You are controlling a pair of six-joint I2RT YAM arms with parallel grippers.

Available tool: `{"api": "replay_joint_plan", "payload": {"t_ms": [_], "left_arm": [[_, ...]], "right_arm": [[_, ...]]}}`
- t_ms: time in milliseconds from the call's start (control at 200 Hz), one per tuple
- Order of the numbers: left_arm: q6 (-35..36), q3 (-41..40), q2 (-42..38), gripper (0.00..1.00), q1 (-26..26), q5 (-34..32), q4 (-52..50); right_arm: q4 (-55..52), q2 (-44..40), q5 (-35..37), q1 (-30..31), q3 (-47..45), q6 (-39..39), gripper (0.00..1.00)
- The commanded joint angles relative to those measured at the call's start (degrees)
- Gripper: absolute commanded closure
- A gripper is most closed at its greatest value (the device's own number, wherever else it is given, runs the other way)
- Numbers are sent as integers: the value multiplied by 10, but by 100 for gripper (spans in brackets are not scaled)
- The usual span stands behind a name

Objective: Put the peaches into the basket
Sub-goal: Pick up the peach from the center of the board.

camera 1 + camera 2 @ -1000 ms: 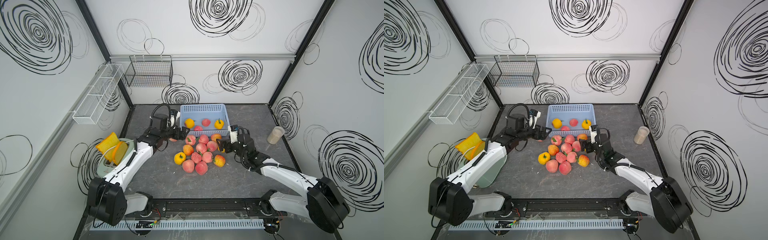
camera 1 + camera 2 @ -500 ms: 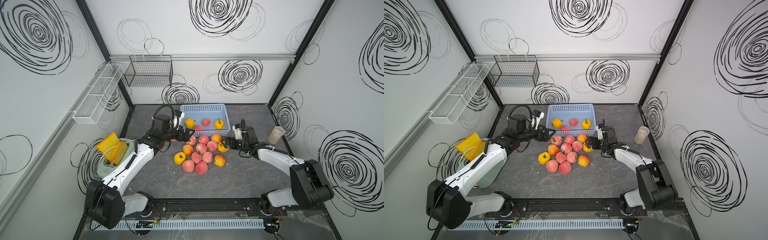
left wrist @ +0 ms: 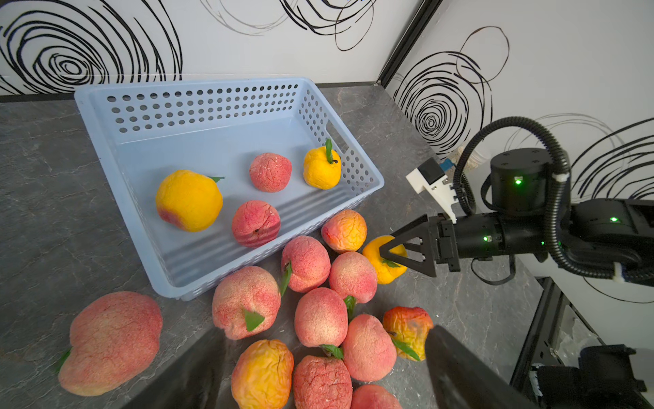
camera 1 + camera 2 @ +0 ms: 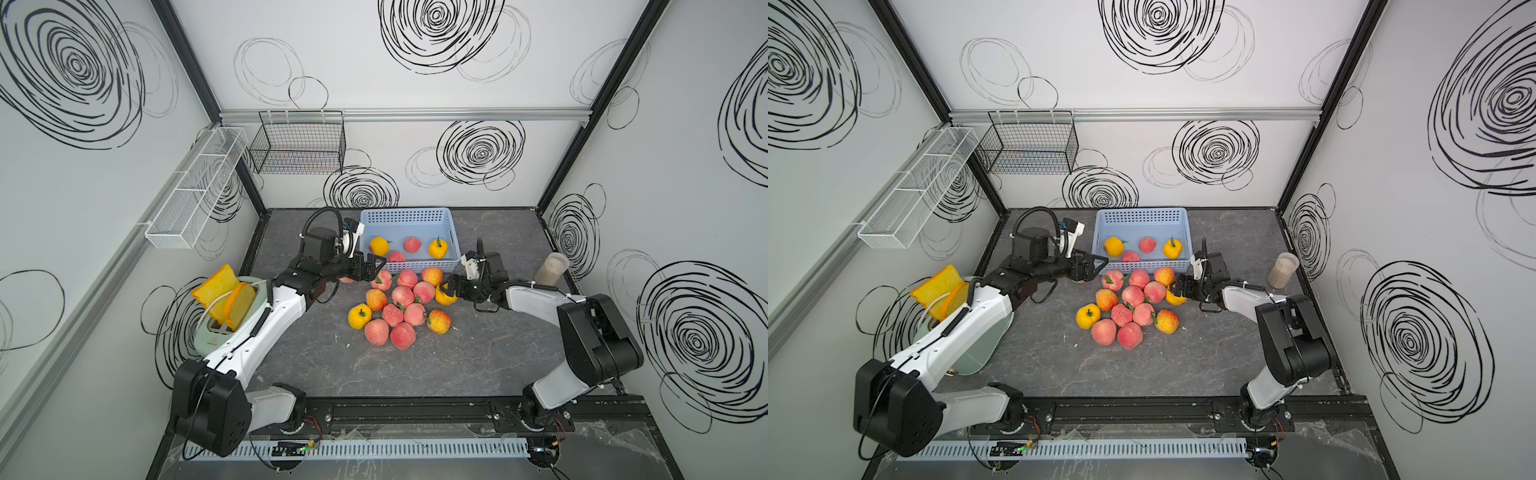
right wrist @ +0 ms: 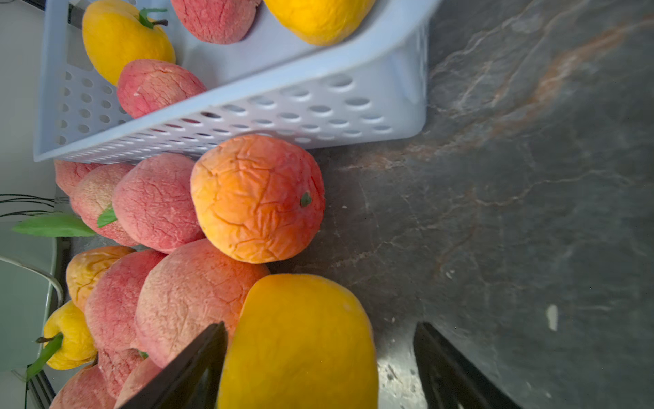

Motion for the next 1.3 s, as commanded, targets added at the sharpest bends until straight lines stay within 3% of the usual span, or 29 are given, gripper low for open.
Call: {"api": "replay_joint_plan", "payload": {"t_ms": [0, 185, 635, 1005, 1291], "left_arm": [[-3, 8, -13, 8, 5, 7, 25], [-1, 7, -17, 8, 6, -3, 22], [-6, 5, -19, 8, 14, -3, 25], [-13, 3, -18, 8, 30, 3, 30], [-20, 3, -17, 9, 54, 18, 35]], "right_arm": [[14, 9, -5, -1, 12, 10, 21], [-1, -6, -3, -6, 11, 6, 36], [-80, -84, -2, -28, 101, -1, 41], [-24, 38, 35, -27, 235, -24, 43], [-5, 143, 62, 11, 312, -24, 43]]}}
